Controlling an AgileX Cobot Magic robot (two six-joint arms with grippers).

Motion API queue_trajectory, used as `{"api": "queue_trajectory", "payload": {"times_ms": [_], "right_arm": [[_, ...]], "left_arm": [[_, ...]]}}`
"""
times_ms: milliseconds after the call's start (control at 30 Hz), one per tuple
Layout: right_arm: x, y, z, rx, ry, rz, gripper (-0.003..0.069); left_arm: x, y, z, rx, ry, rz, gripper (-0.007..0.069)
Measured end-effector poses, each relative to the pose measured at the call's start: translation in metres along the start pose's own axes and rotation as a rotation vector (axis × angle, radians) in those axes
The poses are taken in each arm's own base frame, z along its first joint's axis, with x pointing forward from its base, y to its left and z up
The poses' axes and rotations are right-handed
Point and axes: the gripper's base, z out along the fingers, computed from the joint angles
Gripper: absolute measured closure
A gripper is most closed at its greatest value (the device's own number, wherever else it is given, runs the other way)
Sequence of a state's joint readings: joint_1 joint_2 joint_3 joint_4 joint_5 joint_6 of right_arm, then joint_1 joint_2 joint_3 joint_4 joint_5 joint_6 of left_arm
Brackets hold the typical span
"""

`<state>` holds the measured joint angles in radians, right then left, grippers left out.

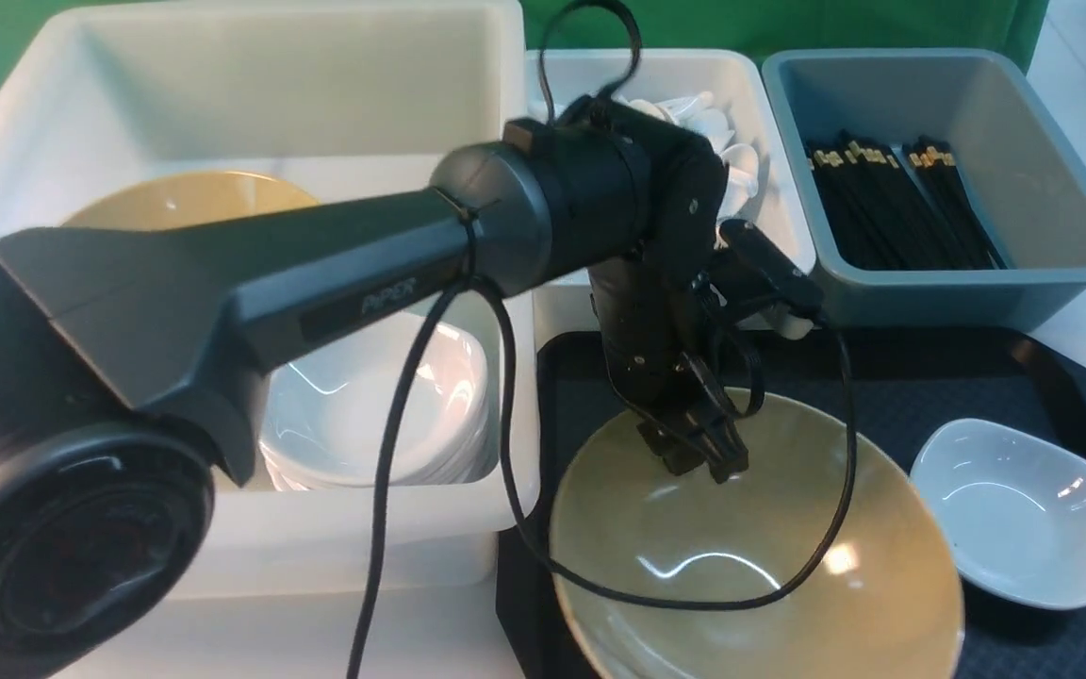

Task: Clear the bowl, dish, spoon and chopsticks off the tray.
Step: Use the left arm to grab the yellow noodle bowl on the left, then use the left arm to put the noodle bowl into the large storage box on the left

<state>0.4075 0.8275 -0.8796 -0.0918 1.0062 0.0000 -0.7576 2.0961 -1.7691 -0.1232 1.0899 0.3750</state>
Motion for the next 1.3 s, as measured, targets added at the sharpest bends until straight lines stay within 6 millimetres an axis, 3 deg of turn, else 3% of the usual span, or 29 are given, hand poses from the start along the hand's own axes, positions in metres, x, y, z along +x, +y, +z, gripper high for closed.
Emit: {"api": "queue_trajectory", "payload": {"times_ms": [33, 133, 233, 267, 367, 400, 433, 467, 533, 567, 600, 633, 700, 767, 800, 833, 900, 967, 1100, 1300], "right_arm": [[0.0, 0.0, 0.0, 0.0, 0.0, 0.0, 0.0179], [0.0, 0.0, 0.0, -0.003, -0.003, -0.022, 0.0211], [-0.001, 0.002, -0.002, -0.024, 0.004, -0.054, 0.0284], [-0.007, 0.006, -0.007, -0.077, -0.005, -0.077, 0.0388], [-0.018, 0.012, -0.016, -0.151, -0.04, -0.111, 0.0515], [-0.026, 0.016, -0.023, -0.207, -0.075, -0.136, 0.0573], [-0.03, 0.019, -0.024, -0.236, -0.085, -0.14, 0.0592], [-0.043, 0.024, -0.033, -0.298, -0.137, -0.182, 0.0617], [-0.061, 0.032, -0.04, -0.37, -0.184, -0.227, 0.0624], [-0.071, 0.038, -0.042, -0.402, -0.202, -0.251, 0.0623], [-0.072, 0.039, -0.041, -0.406, -0.197, -0.255, 0.0623], [-0.083, 0.047, -0.043, -0.441, -0.215, -0.291, 0.0623], [-0.095, 0.059, -0.04, -0.484, -0.214, -0.336, 0.0623], [-0.106, 0.078, -0.034, -0.539, -0.201, -0.399, 0.0623], [-0.106, 0.079, -0.034, -0.544, -0.201, -0.403, 0.0623], [-0.112, 0.094, -0.028, -0.581, -0.19, -0.456, 0.0623], [-0.115, 0.106, -0.022, -0.608, -0.178, -0.491, 0.0623], [-0.116, 0.117, -0.014, -0.629, -0.159, -0.53, 0.0623], [-0.117, 0.125, -0.002, -0.637, -0.131, -0.563, 0.0623], [-0.118, 0.126, 0.0, -0.632, -0.131, -0.57, 0.0623]], "left_arm": [[-0.001, 0.0, -0.001, 0.004, -0.005, -0.004, 0.0523], [-0.007, -0.006, -0.031, 0.014, -0.08, -0.023, 0.0603], [-0.007, -0.007, -0.057, 0.013, -0.145, -0.039, 0.062], [-0.001, -0.002, -0.087, -0.011, -0.207, -0.049, 0.0618], [0.009, 0.004, -0.122, -0.001, -0.278, -0.096, 0.0618], [0.02, 0.011, -0.147, 0.003, -0.33, -0.148, 0.0618], [0.024, 0.016, -0.155, 0.0, -0.347, -0.169, 0.0618], [0.038, 0.025, -0.181, -0.009, -0.401, -0.224, 0.062], [0.067, 0.043, -0.22, -0.036, -0.471, -0.332, 0.062], [0.082, 0.053, -0.233, -0.051, -0.491, -0.387, 0.062], [0.085, 0.056, -0.233, -0.054, -0.488, -0.401, 0.062], [0.112, 0.07, -0.248, -0.078, -0.508, -0.492, 0.062], [0.142, 0.082, -0.257, -0.098, -0.514, -0.593, 0.062], [0.187, 0.096, -0.26, -0.116, -0.517, -0.747, 0.062], [0.192, 0.096, -0.259, -0.116, -0.513, -0.762, 0.062], [0.229, 0.104, -0.259, -0.128, -0.528, -0.892, 0.062], [0.257, 0.107, -0.257, -0.136, -0.547, -0.986, 0.062], [0.299, 0.114, -0.247, -0.151, -0.573, -1.133, 0.062], [0.342, 0.129, -0.23, -0.203, -0.627, -1.279, 0.062], [0.358, 0.155, -0.21, -0.262, -0.637, -1.338, 0.0605]]}}
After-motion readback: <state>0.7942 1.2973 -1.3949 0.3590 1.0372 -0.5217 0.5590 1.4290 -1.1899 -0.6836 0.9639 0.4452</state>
